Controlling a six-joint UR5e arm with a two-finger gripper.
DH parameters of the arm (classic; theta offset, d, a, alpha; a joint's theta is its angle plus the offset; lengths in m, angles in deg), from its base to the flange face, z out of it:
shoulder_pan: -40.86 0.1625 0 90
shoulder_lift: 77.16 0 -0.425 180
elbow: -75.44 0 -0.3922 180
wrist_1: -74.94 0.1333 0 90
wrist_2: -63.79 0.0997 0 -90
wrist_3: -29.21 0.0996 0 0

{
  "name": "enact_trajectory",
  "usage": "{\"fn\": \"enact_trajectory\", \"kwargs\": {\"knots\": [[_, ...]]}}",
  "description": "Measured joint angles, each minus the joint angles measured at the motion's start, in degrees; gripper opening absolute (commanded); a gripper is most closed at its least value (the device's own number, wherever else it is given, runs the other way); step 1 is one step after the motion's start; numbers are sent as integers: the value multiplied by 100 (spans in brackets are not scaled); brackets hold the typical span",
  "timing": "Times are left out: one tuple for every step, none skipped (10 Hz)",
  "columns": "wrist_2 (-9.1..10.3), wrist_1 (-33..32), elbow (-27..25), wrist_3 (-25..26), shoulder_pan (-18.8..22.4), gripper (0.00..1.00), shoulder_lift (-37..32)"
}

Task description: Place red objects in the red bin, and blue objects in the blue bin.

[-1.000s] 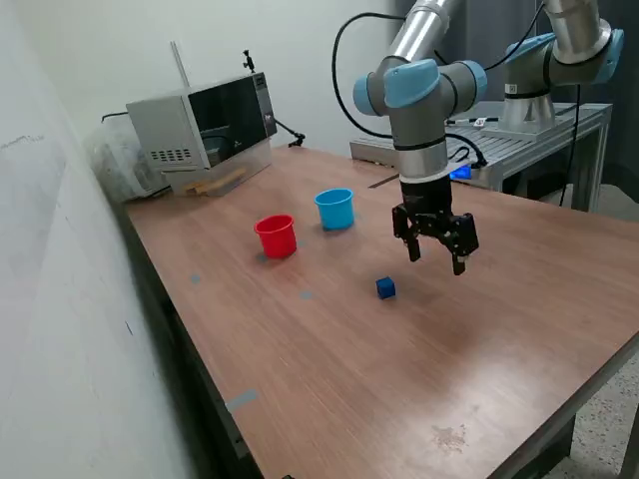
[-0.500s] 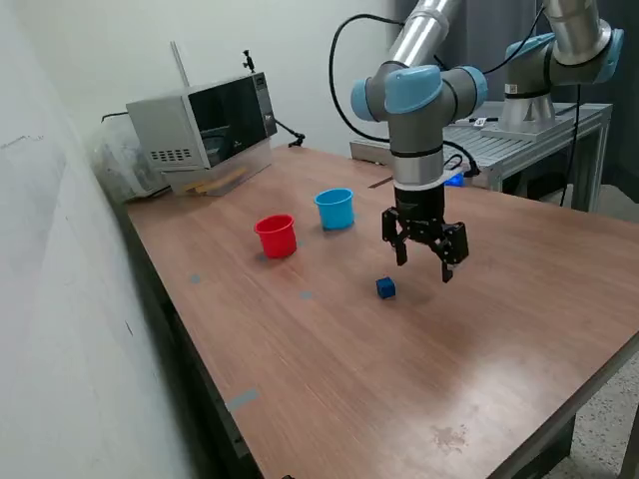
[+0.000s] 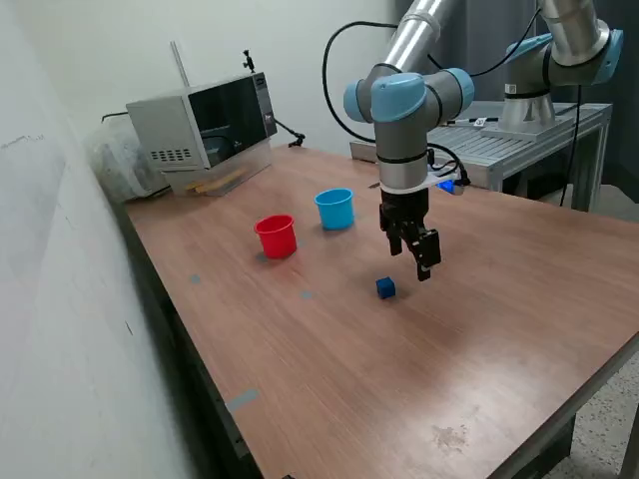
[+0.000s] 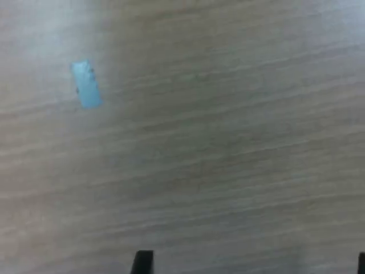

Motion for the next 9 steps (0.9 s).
{"fn": "enact_trajectory", "kwargs": {"knots": [[5, 4, 9, 172, 6, 100, 0], [16, 5, 22, 311, 18, 100, 0], [47, 3, 36, 435, 33, 100, 0], [83, -12, 66, 522, 47, 100, 0], [108, -42, 145, 590, 60, 100, 5], [122, -70, 289, 654, 69, 100, 40], [128, -86, 468, 716, 73, 100, 122], [131, -95, 647, 762, 75, 100, 237], [133, -101, 802, 792, 77, 100, 374]]}}
